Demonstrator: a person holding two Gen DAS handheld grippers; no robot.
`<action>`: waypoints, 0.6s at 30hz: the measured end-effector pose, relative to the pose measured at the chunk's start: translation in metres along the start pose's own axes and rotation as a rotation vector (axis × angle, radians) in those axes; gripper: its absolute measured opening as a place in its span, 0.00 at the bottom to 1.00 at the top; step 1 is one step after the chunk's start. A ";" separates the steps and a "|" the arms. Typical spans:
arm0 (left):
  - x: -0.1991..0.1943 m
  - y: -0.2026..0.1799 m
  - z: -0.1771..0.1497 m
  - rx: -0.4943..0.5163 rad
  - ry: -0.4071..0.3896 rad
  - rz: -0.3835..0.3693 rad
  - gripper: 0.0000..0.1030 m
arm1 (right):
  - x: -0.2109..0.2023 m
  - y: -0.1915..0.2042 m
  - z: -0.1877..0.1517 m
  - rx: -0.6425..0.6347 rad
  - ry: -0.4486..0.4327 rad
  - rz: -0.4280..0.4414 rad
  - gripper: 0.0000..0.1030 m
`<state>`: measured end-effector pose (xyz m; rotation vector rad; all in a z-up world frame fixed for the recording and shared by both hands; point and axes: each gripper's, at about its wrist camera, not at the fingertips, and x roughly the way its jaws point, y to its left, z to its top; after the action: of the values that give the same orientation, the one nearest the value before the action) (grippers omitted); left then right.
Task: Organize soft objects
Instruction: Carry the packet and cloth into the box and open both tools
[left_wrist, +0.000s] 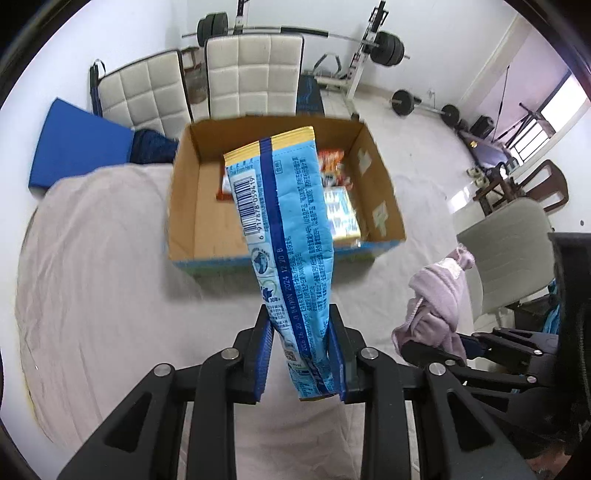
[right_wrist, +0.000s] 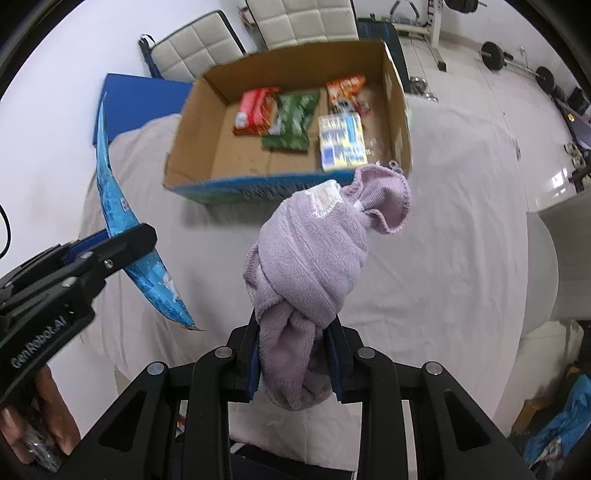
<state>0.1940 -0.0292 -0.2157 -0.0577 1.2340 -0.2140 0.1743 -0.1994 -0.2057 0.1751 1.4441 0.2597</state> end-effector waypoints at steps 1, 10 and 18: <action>-0.002 0.003 0.005 0.000 -0.007 -0.004 0.24 | 0.000 0.003 0.004 -0.003 -0.006 0.005 0.30; 0.005 0.037 0.072 0.008 0.005 0.031 0.24 | 0.005 0.031 0.079 -0.053 -0.046 0.004 0.30; 0.071 0.074 0.128 -0.042 0.189 -0.015 0.24 | 0.059 0.040 0.152 -0.061 0.020 -0.006 0.30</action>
<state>0.3458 0.0208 -0.2509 -0.0850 1.4266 -0.2103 0.3281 -0.1387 -0.2327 0.1187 1.4545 0.3009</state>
